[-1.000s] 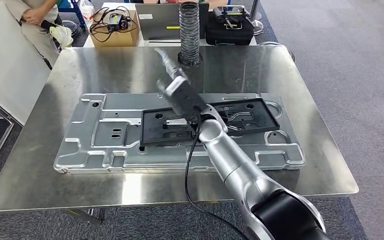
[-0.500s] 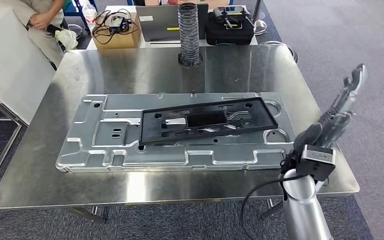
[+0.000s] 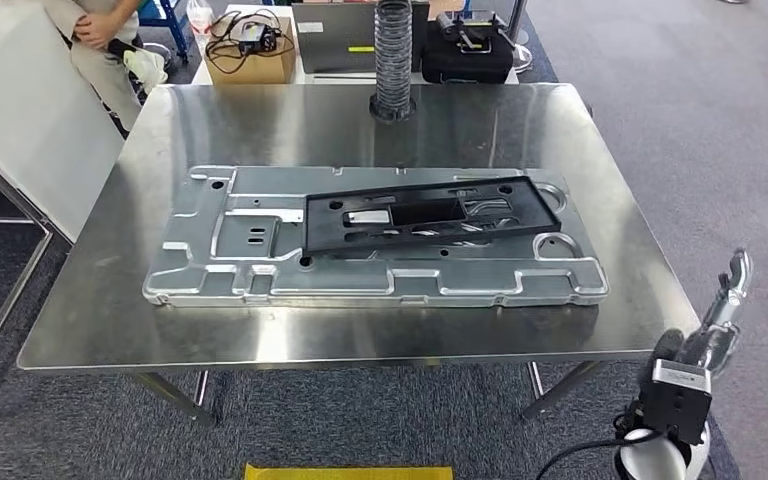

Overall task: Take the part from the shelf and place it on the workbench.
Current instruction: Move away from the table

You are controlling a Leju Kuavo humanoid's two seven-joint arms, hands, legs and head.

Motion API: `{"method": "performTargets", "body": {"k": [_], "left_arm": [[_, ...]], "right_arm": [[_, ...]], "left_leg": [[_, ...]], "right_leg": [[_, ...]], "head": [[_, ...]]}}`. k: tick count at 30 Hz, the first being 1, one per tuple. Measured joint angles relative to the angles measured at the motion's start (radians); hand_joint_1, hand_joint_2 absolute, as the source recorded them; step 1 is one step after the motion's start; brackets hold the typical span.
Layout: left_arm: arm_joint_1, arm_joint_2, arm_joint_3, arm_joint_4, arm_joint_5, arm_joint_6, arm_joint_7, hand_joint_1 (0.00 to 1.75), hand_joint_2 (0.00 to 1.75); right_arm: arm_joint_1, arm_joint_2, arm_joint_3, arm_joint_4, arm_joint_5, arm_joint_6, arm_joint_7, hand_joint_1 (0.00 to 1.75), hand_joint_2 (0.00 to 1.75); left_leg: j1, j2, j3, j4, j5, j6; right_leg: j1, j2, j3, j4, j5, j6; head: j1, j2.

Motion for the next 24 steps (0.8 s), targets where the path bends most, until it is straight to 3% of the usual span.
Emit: {"method": "performTargets", "body": {"k": [2, 3, 4, 5, 7, 9, 10, 12, 13, 15, 17, 18, 19, 20, 22, 24], "left_arm": [[0.001, 0.000, 0.000, 0.000, 0.000, 0.000, 0.000, 0.00, 0.00], [0.001, 0.000, 0.000, 0.000, 0.000, 0.000, 0.000, 0.00, 0.00], [0.002, 0.000, 0.000, 0.000, 0.000, 0.000, 0.000, 0.00, 0.00], [0.002, 0.000, 0.000, 0.000, 0.000, 0.000, 0.000, 0.00, 0.00], [0.002, 0.000, 0.000, 0.000, 0.000, -0.002, 0.000, 0.00, 0.00], [0.002, -0.001, 0.000, 0.000, 0.000, -0.005, 0.000, 0.00, 0.00], [0.002, -0.001, 0.000, 0.000, 0.000, -0.007, 0.000, 0.00, 0.00], [0.003, -0.002, 0.000, 0.000, 0.000, -0.008, 0.000, 0.00, 0.00], [0.005, -0.002, 0.000, 0.000, 0.000, -0.008, 0.000, 0.00, 0.00], [0.009, -0.004, 0.000, 0.000, 0.000, -0.008, 0.002, 0.00, 0.00], [0.010, -0.007, 0.000, 0.000, 0.000, -0.008, 0.004, 0.00, 0.00], [0.010, -0.008, 0.000, 0.000, 0.000, -0.008, 0.004, 0.00, 0.00], [0.010, -0.008, 0.000, 0.000, 0.000, -0.008, 0.004, 0.00, 0.00], [0.011, -0.009, 0.000, 0.000, 0.000, -0.007, 0.004, 0.00, 0.00], [0.010, -0.009, 0.000, 0.000, 0.000, -0.007, 0.004, 0.00, 0.00], [0.007, -0.009, 0.000, -0.001, 0.000, -0.006, 0.004, 0.00, 0.00]], "right_arm": [[0.022, -0.004, -0.017, 0.014, -0.002, -0.003, 0.000, 0.00, 0.00], [0.031, -0.005, -0.023, 0.021, 0.002, -0.005, 0.000, 0.00, 0.00], [0.041, -0.006, -0.029, 0.027, 0.008, -0.005, 0.000, 0.00, 0.00], [0.048, -0.006, -0.035, 0.033, 0.014, -0.004, 0.000, 0.00, 0.00], [0.057, -0.006, -0.048, 0.043, 0.026, 0.002, 0.000, 0.00, 0.00], [0.060, -0.005, -0.060, 0.053, 0.044, 0.012, 0.002, 0.00, 0.00], [0.062, -0.004, -0.067, 0.061, 0.057, 0.020, 0.004, 0.00, 0.00], [0.069, 0.002, -0.087, 0.089, 0.089, 0.042, 0.013, 0.00, 0.00], [0.070, 0.008, -0.099, 0.109, 0.108, 0.053, 0.017, 0.00, 0.00], [0.071, 0.025, -0.125, 0.164, 0.148, 0.073, 0.020, 0.00, 0.00], [0.068, 0.044, -0.158, 0.240, 0.189, 0.082, 0.013, 0.00, 0.00], [0.066, 0.055, -0.177, 0.286, 0.209, 0.082, 0.009, 0.00, 0.00], [0.063, 0.064, -0.198, 0.335, 0.230, 0.079, 0.006, 0.00, 0.00], [0.058, 0.071, -0.218, 0.385, 0.248, 0.077, 0.005, 0.00, 0.00], [0.043, 0.080, -0.259, 0.493, 0.266, 0.074, 0.002, 0.00, 0.00], [0.022, 0.085, -0.300, 0.609, 0.271, 0.071, 0.002, 0.00, 0.00]], "left_leg": [[-0.002, 0.002, -0.029, 0.002, 0.022, 0.005], [-0.003, 0.002, -0.043, 0.003, 0.033, 0.004], [-0.004, 0.003, -0.058, 0.004, 0.043, 0.003], [-0.004, 0.003, -0.072, 0.006, 0.053, 0.001], [-0.005, 0.002, -0.096, 0.011, 0.070, -0.005], [-0.007, 0.002, -0.107, 0.014, 0.085, -0.014], [-0.006, 0.002, -0.108, 0.013, 0.093, -0.019], [-0.004, 0.001, -0.109, 0.009, 0.106, -0.032], [-0.002, 0.000, -0.114, 0.017, 0.095, -0.037], [0.000, 0.000, -0.135, 0.079, 0.018, -0.045], [0.001, 0.000, -0.162, 0.200, -0.084, -0.051], [0.001, 0.000, -0.168, 0.257, -0.107, -0.053], [0.001, 0.000, -0.162, 0.291, -0.103, -0.053], [0.001, 0.000, -0.141, 0.295, -0.077, -0.053], [0.000, 0.000, -0.051, 0.203, -0.022, -0.046], [-0.005, 0.000, 0.054, 0.052, -0.038, -0.037]], "right_leg": [[-0.001, 0.000, -0.032, 0.136, -0.101, 0.007], [-0.001, 0.000, -0.036, 0.188, -0.121, 0.009], [-0.001, 0.000, -0.024, 0.210, -0.118, 0.009], [-0.001, 0.001, 0.007, 0.194, -0.100, 0.007], [0.000, 0.001, 0.119, 0.066, -0.069, -0.003], [0.006, 0.003, 0.218, -0.071, -0.076, -0.015], [0.010, 0.004, 0.239, -0.105, -0.084, -0.021], [0.012, 0.003, 0.236, -0.118, -0.072, -0.033], [0.011, 0.001, 0.230, -0.121, -0.062, -0.041], [0.008, -0.003, 0.207, -0.126, -0.038, -0.056], [0.011, -0.005, 0.175, -0.124, -0.013, -0.062], [0.012, -0.006, 0.157, -0.123, -0.001, -0.062], [0.013, -0.007, 0.138, -0.120, 0.011, -0.062], [0.014, -0.008, 0.119, -0.115, 0.023, -0.060], [0.015, -0.008, 0.086, -0.102, 0.041, -0.057], [0.017, -0.008, 0.066, -0.091, 0.057, -0.049]], "head": [[0.004, 0.000], [0.004, 0.000], [0.004, 0.000], [0.004, 0.000], [0.004, 0.000], [0.003, 0.000], [0.005, 0.000], [0.008, 0.000], [0.010, 0.000], [0.004, 0.000], [-0.001, 0.000], [-0.001, 0.000], [-0.001, 0.000], [-0.001, 0.000], [-0.001, 0.000], [0.000, 0.000]]}}
